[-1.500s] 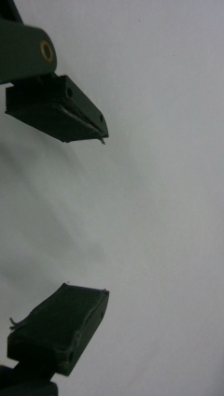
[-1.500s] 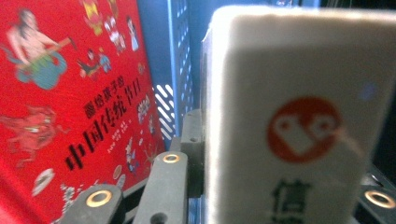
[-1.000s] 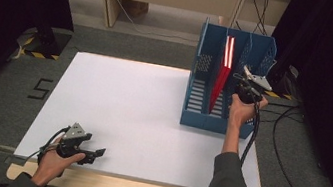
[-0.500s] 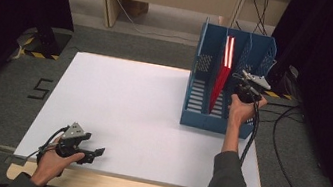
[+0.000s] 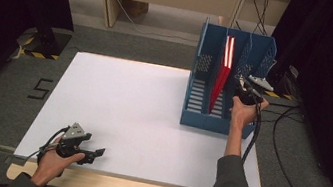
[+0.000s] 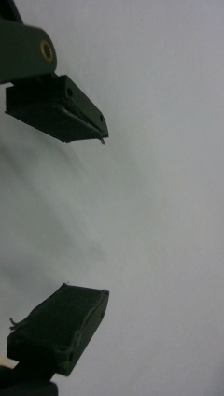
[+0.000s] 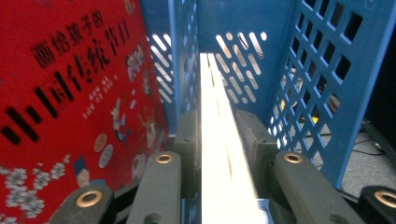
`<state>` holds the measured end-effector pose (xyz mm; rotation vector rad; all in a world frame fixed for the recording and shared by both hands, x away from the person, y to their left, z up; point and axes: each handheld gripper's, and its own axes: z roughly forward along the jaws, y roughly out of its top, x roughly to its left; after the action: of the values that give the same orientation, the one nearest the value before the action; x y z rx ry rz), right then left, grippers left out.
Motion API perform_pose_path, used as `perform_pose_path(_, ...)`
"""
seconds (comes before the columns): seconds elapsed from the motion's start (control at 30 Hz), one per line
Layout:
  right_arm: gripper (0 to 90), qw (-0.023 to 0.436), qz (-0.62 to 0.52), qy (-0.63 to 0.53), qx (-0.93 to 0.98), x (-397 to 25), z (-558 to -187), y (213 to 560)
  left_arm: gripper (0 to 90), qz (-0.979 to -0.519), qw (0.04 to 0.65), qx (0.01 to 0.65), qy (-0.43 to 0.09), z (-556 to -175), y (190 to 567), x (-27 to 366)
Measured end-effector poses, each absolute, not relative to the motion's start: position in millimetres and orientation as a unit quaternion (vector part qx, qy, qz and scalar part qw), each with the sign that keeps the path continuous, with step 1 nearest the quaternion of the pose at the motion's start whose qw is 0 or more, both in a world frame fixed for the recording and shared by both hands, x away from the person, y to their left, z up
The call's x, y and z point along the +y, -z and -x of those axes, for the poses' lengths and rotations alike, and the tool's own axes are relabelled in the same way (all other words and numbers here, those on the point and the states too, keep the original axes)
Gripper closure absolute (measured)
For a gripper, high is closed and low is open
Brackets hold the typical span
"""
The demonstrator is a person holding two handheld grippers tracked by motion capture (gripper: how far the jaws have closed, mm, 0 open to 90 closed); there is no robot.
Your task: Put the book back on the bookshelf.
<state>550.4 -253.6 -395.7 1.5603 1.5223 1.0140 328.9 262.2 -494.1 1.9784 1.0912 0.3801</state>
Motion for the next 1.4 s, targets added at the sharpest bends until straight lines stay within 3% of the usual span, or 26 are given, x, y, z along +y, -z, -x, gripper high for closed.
perform_pose_path(0.83,57.9,0.326,-0.565,-0.405,0.641,-271.1,-484.9,383.6,17.9,-0.789,0.406,0.435,-0.151,-329.7,495.3,262.1)
perform_pose_path(1.2,72.1,0.321,-0.557,-0.395,0.656,-275.4,-481.3,399.4,17.9,-0.79,0.405,0.436,-0.15,-329.9,495.9,261.1)
perform_pose_path(1.4,72.5,0.328,-0.556,-0.392,0.656,-268.9,-490.9,399.8,17.9,-0.79,0.405,0.435,-0.151,-330.0,495.5,261.3)
